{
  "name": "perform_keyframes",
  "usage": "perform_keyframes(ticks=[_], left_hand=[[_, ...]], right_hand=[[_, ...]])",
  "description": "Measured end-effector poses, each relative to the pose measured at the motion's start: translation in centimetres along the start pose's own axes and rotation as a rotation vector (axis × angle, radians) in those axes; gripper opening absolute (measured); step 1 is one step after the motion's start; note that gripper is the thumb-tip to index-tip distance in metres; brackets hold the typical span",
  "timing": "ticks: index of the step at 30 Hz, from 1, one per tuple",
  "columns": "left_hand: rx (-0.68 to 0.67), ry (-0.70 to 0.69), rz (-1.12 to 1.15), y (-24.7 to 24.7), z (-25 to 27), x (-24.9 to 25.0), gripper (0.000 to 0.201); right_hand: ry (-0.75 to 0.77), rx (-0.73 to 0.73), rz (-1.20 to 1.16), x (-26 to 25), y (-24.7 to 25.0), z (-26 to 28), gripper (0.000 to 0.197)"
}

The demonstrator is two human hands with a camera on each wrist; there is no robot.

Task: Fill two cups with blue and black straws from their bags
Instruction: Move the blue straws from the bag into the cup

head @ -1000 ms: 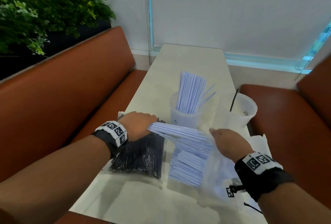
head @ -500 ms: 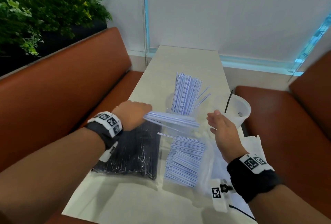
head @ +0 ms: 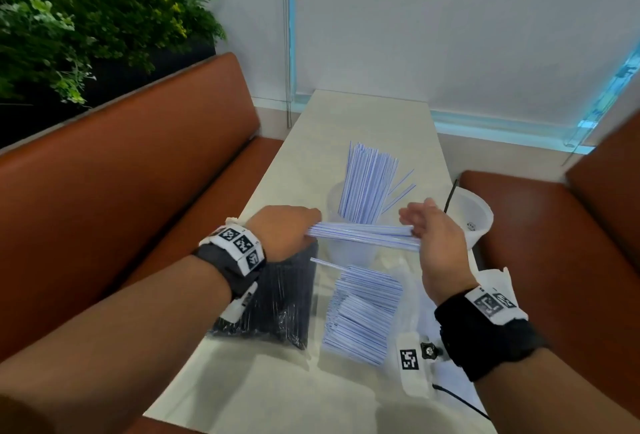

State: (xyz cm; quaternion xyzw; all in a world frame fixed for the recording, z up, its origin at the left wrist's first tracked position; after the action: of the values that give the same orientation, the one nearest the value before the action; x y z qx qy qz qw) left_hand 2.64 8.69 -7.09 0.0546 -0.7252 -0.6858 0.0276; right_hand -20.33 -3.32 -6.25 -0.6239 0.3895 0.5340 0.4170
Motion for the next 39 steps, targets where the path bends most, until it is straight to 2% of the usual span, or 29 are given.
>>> perform_keyframes(ticks=[3, 7, 11, 14, 16, 18, 20, 22, 24, 27, 31, 33, 34, 36, 38, 39], left_hand=[[-0.013, -0.06, -0.02, 0.1, -1.3, 3.1, 0.009], [0.085, -0.069, -0.038, 0.6, -1.9, 4.3, 0.018], [0.113, -0.14, 0.015, 1.1, -2.3, 7.9, 0.021], [0.145, -0.099, 0.157, 2.3, -2.6, 8.2, 0.008], [0.216, 0.004, 0.434, 3.8, -2.6, 7.1, 0.004], [0.367, 0.069, 0.952, 6.1, -2.4, 6.8, 0.006], [0.565, 0.045, 1.399, 8.7, -2.3, 7.2, 0.009], [0.682, -0.047, 1.712, 10.1, -2.8, 7.5, 0.014], [0.697, -0.094, 1.885, 10.3, -3.3, 8.4, 0.018], [0.616, -0.056, 1.929, 9.5, -3.6, 9.8, 0.023], [0.668, -0.004, 1.969, 9.5, -3.8, 9.1, 0.025], [0.656, 0.045, 1.946, 9.4, -4.0, 9.1, 0.023], [0.635, 0.07, 1.928, 9.2, -3.9, 9.2, 0.021], [0.627, 0.103, 1.906, 9.1, -3.9, 9.0, 0.022], [0.638, 0.125, 1.904, 9.0, -3.9, 8.5, 0.023], [0.627, 0.138, 1.899, 8.9, -3.9, 8.5, 0.022]], right_hand=[[0.023, -0.062, 0.18, 0.0, -0.3, 0.4, 0.026], [0.042, 0.128, 0.117, -0.4, 1.2, -0.1, 0.026], [-0.036, -0.081, 0.168, 0.1, -0.4, 0.7, 0.041], [-0.14, -0.031, -0.067, 0.0, -0.3, 0.3, 0.048], [-0.278, 0.029, -0.287, 0.1, 0.5, -0.2, 0.049], [-0.401, 0.03, -0.372, 0.5, 0.8, -0.1, 0.054], [-0.503, 0.002, -0.429, 0.9, 0.6, 0.3, 0.06], [-0.572, -0.035, -0.531, 0.9, 0.1, 0.7, 0.064], [-0.607, -0.079, -0.637, 0.5, -0.4, 0.9, 0.068], [-0.61, -0.087, -0.756, -0.1, -0.9, 0.8, 0.068], [-0.559, -0.023, -0.75, 0.0, 0.0, 0.1, 0.055], [-0.543, -0.097, -0.667, -0.1, -0.2, 0.2, 0.05], [-0.511, -0.134, -0.55, 0.0, -0.4, 0.3, 0.044], [-0.312, -0.135, -0.219, 0.0, -0.6, 0.4, 0.03], [0.008, -0.103, -0.001, -0.2, -0.3, 0.6, 0.025], [0.136, -0.173, 0.107, -0.5, -0.4, 0.8, 0.026]])
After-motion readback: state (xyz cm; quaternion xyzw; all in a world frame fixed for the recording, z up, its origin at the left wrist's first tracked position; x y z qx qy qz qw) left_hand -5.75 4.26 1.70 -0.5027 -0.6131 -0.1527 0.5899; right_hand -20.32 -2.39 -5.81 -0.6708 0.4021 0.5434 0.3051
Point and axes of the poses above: each hand's wrist, its own z-axis away from the middle knuckle, its own y-axis out of the back of the hand, x = y × z, the point moved 1 cm from there along -z, towards the middle knuckle, and after that the axes turned 4 degrees about -z, right-handed, at the moved point
